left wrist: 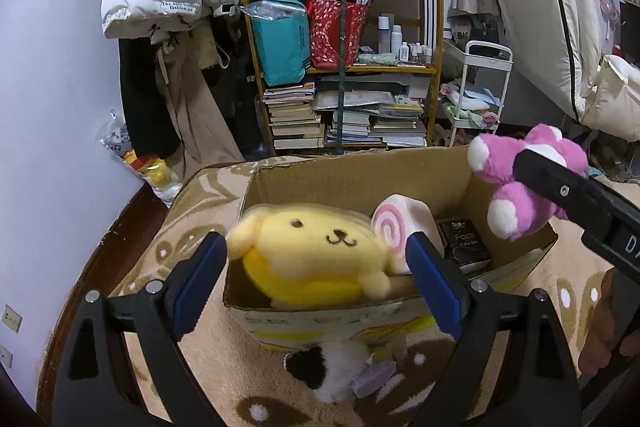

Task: Organize soft objects
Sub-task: 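Carry both plushes over the box and open both tools to drop them in, then move both open tools toward the black-and-white plush beside the box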

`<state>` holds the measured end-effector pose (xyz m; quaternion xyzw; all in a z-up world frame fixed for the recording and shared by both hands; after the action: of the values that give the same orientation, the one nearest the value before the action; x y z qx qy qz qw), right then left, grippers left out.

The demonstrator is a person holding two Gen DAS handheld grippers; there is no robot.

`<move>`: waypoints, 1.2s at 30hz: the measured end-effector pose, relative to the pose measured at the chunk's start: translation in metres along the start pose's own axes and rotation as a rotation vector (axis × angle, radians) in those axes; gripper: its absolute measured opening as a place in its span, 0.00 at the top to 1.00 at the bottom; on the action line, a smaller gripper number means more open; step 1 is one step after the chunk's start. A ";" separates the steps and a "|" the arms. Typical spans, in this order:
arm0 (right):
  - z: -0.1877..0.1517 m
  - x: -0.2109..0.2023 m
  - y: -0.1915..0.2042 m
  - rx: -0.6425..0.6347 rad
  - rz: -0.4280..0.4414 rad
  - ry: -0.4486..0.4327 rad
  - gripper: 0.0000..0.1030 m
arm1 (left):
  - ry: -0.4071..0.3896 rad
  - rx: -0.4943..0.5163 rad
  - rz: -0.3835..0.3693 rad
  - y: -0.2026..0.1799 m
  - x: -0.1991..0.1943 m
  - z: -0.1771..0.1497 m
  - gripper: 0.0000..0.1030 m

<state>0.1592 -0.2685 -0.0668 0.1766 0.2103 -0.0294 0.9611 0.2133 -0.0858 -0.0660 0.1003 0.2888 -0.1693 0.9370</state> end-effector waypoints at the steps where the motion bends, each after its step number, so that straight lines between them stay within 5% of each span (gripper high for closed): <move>1: -0.001 0.000 0.000 0.002 0.001 0.003 0.13 | 0.004 -0.004 -0.003 0.000 0.001 -0.001 0.13; 9: -0.004 0.000 -0.001 -0.001 0.004 0.015 0.12 | 0.026 0.001 -0.018 -0.004 0.001 -0.003 0.12; 12: -0.004 0.001 -0.001 0.012 0.013 0.018 0.03 | 0.045 0.014 -0.012 -0.006 0.001 -0.006 0.12; 36: -0.009 -0.050 -0.004 0.035 -0.003 0.024 0.02 | 0.066 -0.010 0.035 0.010 -0.058 -0.010 0.08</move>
<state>0.1095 -0.2700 -0.0554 0.1932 0.2213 -0.0323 0.9553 0.1673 -0.0591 -0.0397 0.1062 0.3187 -0.1481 0.9302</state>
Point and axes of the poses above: each gripper's, at about its wrist camera, not at the fingertips, and x roughly the way its jaws point, y to its left, z to its top, the point moved 4 cm from there along x, roughly the way its jaws point, and after that the axes turned 4 degrees about -y, right-handed, at the moved point
